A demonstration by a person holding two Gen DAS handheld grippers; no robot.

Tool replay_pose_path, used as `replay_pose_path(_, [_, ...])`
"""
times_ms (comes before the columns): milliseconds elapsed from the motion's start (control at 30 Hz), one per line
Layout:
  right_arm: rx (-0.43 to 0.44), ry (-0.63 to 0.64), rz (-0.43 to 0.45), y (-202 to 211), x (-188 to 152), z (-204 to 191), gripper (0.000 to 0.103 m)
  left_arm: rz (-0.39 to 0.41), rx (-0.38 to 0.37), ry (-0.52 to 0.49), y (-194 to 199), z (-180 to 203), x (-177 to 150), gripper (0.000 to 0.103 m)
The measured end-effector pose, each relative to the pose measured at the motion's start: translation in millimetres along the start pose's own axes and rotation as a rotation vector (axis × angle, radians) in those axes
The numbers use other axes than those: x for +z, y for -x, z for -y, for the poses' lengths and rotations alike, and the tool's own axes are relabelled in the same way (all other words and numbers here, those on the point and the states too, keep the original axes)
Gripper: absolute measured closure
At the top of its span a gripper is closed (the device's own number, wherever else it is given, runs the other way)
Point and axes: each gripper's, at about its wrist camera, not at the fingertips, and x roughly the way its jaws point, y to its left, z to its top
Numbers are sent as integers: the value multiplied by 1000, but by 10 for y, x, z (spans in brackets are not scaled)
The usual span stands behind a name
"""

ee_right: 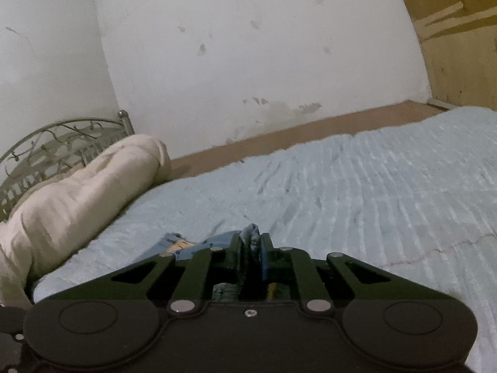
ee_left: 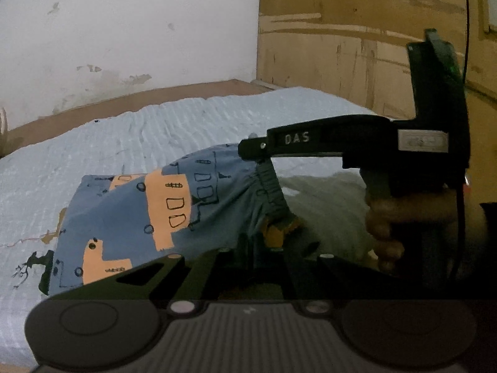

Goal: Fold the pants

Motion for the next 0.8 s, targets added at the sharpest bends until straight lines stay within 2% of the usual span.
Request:
replay_pose_path(133, [-56,42,-27,1,-98,-25,83,6,-14,-6,5,-23,-48,102])
replay_pose_path(233, [-82,75,-32,47,-123,-92,69,7,-29,4,17,-65,-70,102])
replay_pose_path(300, [-91,96,-31,82,-131,-136,42,13,-39,17,46,-87,-76,101])
replay_pose_path(333, [-95,107,-30,95,-125,-155,34,15,-49,19,71,-94,-82,100])
replay_pose_path(367, [-96,115,-30,108,-136,-170,21,19,-58,17,93,-114,-80,97])
replay_pose_path(433, [-107,138,-33,112,-160,-216,9,29,-62,15,136,-135,-81,95])
replay_pose_path(467, [-123,153,-37,103,-171,-234,2,30,-61,17,148,-152,-85,90])
replay_pose_path(533, [-161,199,-40,100,-224,-274,1,30,-52,26,168,-169,-97,80])
replay_pose_path(600, [-207,258,-47,106,-306,-290,1,39,-30,37,217,-195,-113,56])
replay_pose_path(633, [-229,291,-46,117,-357,-287,1,35,-26,41,238,-211,-116,51])
replay_pose_path(733, [-220,277,-20,237,-466,-208,1,46,-9,52,336,-247,-141,38])
replay_pose_path(800, [-206,296,-7,298,-537,-190,1,71,15,60,436,-298,-155,20])
